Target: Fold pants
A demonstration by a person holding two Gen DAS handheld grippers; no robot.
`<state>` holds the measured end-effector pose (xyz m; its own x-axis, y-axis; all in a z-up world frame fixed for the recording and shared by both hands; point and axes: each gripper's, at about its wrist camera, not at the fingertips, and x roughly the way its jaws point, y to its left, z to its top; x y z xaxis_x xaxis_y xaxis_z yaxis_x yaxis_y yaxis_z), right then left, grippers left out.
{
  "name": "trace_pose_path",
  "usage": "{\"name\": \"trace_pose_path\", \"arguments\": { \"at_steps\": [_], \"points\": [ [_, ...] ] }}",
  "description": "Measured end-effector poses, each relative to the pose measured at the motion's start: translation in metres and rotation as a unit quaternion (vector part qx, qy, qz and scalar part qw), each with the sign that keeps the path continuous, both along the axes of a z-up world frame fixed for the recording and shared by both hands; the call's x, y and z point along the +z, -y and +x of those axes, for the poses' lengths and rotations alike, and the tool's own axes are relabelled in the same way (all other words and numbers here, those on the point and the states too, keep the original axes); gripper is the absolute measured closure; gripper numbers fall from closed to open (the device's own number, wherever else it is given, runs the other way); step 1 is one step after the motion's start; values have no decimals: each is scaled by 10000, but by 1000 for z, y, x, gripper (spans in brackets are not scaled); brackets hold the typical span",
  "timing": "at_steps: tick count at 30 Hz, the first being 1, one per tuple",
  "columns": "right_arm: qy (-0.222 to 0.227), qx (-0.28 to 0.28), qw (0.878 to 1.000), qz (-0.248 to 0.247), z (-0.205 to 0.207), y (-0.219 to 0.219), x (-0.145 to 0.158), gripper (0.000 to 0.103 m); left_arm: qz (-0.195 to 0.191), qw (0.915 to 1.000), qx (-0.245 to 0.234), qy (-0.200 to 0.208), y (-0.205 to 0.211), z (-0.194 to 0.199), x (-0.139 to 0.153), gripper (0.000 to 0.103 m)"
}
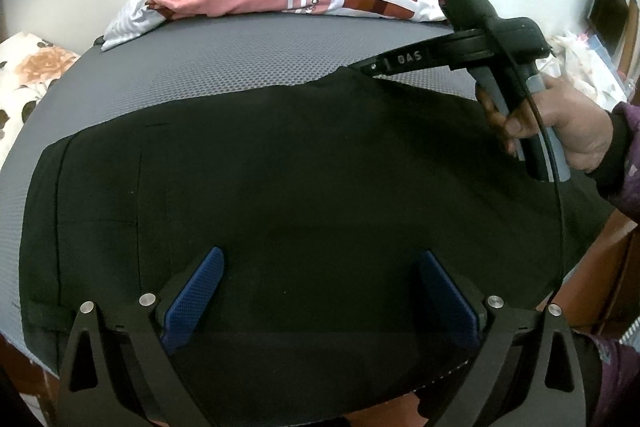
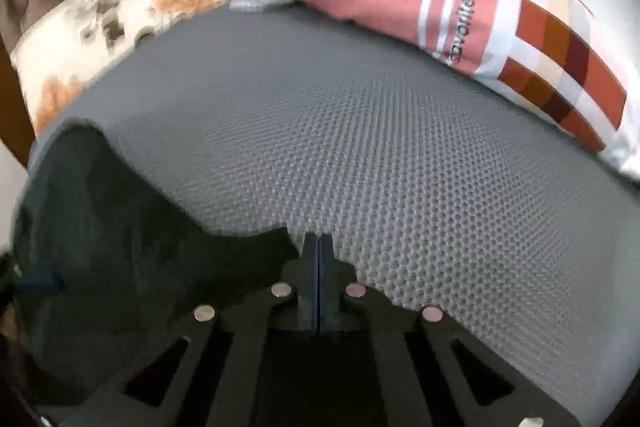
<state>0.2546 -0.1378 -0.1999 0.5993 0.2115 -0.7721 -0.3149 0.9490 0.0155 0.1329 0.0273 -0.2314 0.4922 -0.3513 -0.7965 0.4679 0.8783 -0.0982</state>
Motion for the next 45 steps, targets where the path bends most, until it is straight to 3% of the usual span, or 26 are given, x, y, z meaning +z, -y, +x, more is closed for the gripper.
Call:
{"name": "trace_pose_path", "arguments": {
  "at_steps": [7,10,13,14,16,17,21,24,26,29,32,38,43,44,45],
  "points": [
    [36,-260,9895,1419,-6,43,21,100,28,10000,1,7,3,-1,-1,4],
    [64,244,9903,1369,-11,29,35,97,23,10000,5,5,3,-2,-1,4],
    [-468,405,9921,1093,0,11,19,100,57,10000,-1,14,4,-2,-1,4],
    [-533,331,9934,955,2,10,14,103,93,10000,-4,23,5,-3,-2,4],
    [-603,40,9914,1163,1,26,14,103,163,9999,-16,38,6,-3,-3,4],
    [-612,-222,9888,1341,-3,41,18,98,184,9998,-22,43,6,-3,-3,4],
    [-643,-551,9669,2409,-60,99,27,94,266,9996,-47,62,8,-3,-4,4],
    [-536,-661,9574,2760,-129,134,27,94,286,9996,-53,64,9,-3,-4,3],
    [-455,-834,9578,2714,-180,151,22,94,292,9995,-52,64,9,-3,-5,3],
    [-394,-1213,9666,2224,-258,162,1,94,312,9995,-40,75,9,-5,-5,3],
    [-180,-1397,9764,1639,-303,156,-6,94,337,9994,-22,78,9,-5,-5,3],
    [502,-1197,9905,452,-324,126,-7,94,398,9992,16,66,13,-4,-5,1],
    [556,-869,9945,-161,-316,109,-14,94,414,9991,31,73,13,-5,-6,1],
    [600,-801,9945,-313,-316,106,-15,91,417,9991,27,75,12,-5,-6,1],
    [638,-753,9944,-384,-318,103,-15,81,414,9991,24,73,12,-5,-6,1]
  ]
}}
